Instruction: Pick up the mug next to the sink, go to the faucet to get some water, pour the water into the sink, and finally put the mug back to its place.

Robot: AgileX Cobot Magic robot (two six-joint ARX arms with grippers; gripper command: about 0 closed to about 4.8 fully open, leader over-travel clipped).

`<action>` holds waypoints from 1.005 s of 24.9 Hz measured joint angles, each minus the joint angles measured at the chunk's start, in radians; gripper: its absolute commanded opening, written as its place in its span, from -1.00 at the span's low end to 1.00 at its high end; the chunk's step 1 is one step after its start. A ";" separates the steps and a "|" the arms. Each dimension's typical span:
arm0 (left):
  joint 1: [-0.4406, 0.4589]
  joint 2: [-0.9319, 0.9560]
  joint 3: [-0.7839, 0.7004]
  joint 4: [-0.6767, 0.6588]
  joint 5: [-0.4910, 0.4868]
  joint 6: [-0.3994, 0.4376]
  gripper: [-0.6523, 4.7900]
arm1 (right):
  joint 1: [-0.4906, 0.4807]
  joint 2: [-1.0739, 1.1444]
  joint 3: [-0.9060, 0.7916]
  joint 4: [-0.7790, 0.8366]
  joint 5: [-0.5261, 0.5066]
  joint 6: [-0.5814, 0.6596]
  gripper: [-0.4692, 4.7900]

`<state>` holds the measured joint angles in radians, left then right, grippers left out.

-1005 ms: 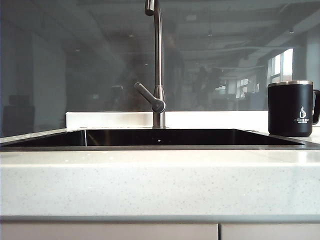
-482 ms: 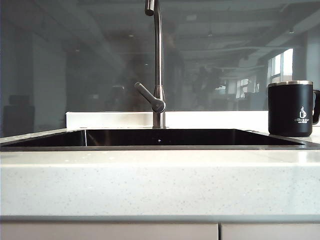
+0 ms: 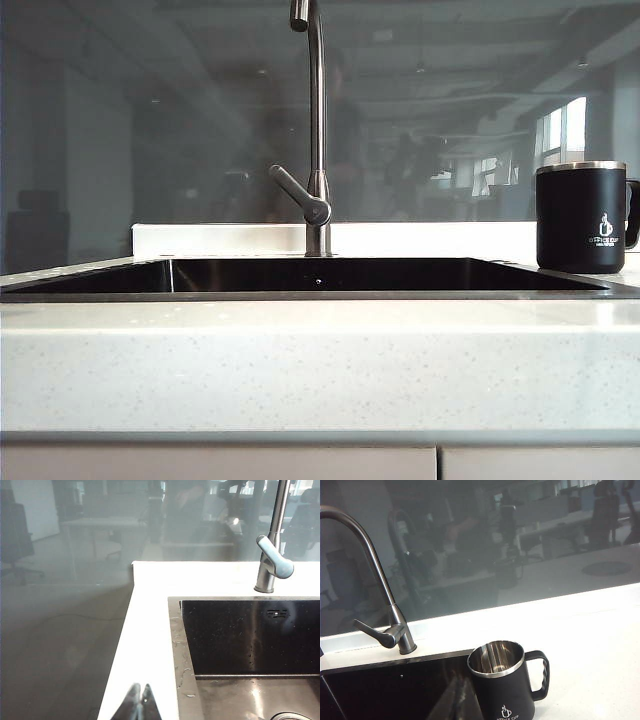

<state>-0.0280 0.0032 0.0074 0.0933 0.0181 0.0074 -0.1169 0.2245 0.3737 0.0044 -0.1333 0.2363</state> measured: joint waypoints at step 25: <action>0.000 0.000 0.000 0.000 0.000 0.000 -0.78 | 0.005 -0.138 -0.120 0.046 0.001 -0.109 -0.82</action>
<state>-0.0277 0.0032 0.0074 0.0933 0.0181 0.0074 -0.1123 0.0868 0.2535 0.0502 -0.1322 0.1272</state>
